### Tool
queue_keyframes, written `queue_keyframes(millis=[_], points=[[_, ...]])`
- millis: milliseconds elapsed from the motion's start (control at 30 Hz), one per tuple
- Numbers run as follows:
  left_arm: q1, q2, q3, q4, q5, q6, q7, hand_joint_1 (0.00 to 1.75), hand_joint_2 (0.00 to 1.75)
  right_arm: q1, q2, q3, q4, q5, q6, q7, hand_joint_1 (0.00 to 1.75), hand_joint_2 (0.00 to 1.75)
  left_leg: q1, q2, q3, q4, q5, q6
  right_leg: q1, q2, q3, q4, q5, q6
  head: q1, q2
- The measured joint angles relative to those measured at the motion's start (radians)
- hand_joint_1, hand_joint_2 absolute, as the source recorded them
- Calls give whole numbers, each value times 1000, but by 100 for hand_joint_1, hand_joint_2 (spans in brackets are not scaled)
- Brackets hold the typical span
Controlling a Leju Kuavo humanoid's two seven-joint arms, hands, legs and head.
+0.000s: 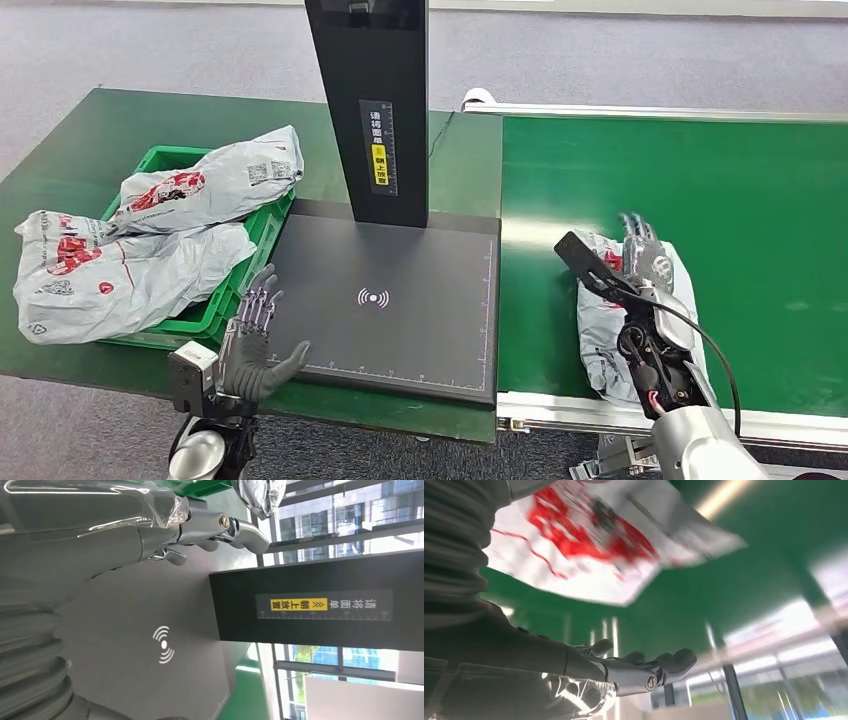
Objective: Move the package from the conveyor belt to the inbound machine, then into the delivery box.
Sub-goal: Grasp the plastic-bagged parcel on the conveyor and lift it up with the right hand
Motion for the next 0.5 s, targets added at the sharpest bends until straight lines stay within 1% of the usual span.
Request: queue_keyframes(millis=[67,133,233,500], points=[[0,0,6,0,-9,-1,3,0,175,-1,-10,11,30,46,85,40,0,175,0,-1,0,0,0,0,0,0,0,0,0,0,0,0],[0,0,7,1,-20,0,5,0,175,-1,-17,23,53,89,126,93,0,175,0,-1,0,0,0,0,0,0,0,0,0,0,0,0],[1,-3,8,1,-33,2,7,0,175,-3,-24,38,76,128,139,154,0,175,0,-1,-1,0,0,0,0,0,0,0,0,0,0,0],[2,-5,8,2,-35,2,8,0,175,-10,-29,55,106,137,142,166,0,175,0,-1,-1,0,0,0,0,-1,0,0,0,0,0,0]])
